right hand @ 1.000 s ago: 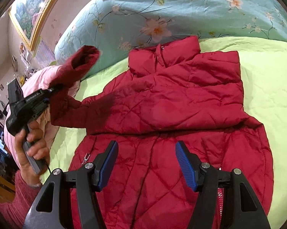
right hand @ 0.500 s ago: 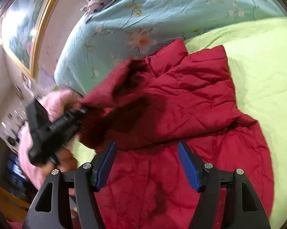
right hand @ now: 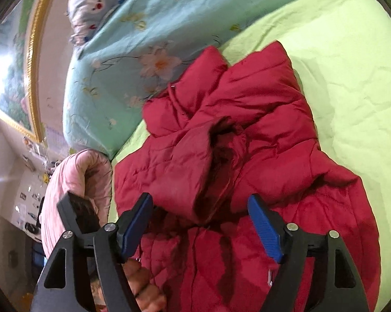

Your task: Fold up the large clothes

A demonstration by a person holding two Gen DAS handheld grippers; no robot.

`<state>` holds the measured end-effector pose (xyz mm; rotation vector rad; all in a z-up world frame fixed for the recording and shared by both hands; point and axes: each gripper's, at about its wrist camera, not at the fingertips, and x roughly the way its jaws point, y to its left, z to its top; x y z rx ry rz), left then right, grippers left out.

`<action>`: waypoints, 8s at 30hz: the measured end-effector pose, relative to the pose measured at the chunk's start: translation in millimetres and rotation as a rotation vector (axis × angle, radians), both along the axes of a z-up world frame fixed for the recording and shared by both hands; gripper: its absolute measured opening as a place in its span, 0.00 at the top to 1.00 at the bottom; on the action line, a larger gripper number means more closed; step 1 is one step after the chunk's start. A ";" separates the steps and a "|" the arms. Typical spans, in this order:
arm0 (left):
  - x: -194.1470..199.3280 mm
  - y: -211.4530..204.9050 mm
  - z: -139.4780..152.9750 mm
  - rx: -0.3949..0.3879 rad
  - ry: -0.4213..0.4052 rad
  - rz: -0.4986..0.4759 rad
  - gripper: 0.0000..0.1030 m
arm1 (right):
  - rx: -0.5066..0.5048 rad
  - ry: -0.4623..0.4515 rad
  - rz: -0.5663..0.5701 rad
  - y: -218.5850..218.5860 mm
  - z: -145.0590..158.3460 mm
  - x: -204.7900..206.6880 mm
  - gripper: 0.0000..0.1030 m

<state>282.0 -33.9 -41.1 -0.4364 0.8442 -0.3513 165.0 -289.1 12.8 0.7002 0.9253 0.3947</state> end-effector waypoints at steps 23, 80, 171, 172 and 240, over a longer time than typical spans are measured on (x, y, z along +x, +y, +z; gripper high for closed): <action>-52.5 46.9 24.0 0.012 -0.005 -0.042 0.56 | -0.032 0.049 0.044 27.7 -18.5 49.1 0.86; 33.5 99.0 -17.0 0.317 0.036 0.057 0.56 | -0.611 -0.034 0.052 31.3 -32.6 55.9 0.71; -241.2 191.6 -41.5 0.145 0.240 0.054 0.24 | -0.412 0.142 0.035 -70.1 -11.3 -238.6 0.31; -242.2 188.7 -43.5 0.143 0.245 0.045 0.24 | -0.393 0.141 0.043 -69.4 -11.7 -239.7 0.31; -242.8 164.0 56.4 0.007 -0.153 0.032 0.87 | -0.037 -0.192 0.090 -56.1 61.9 -236.0 0.80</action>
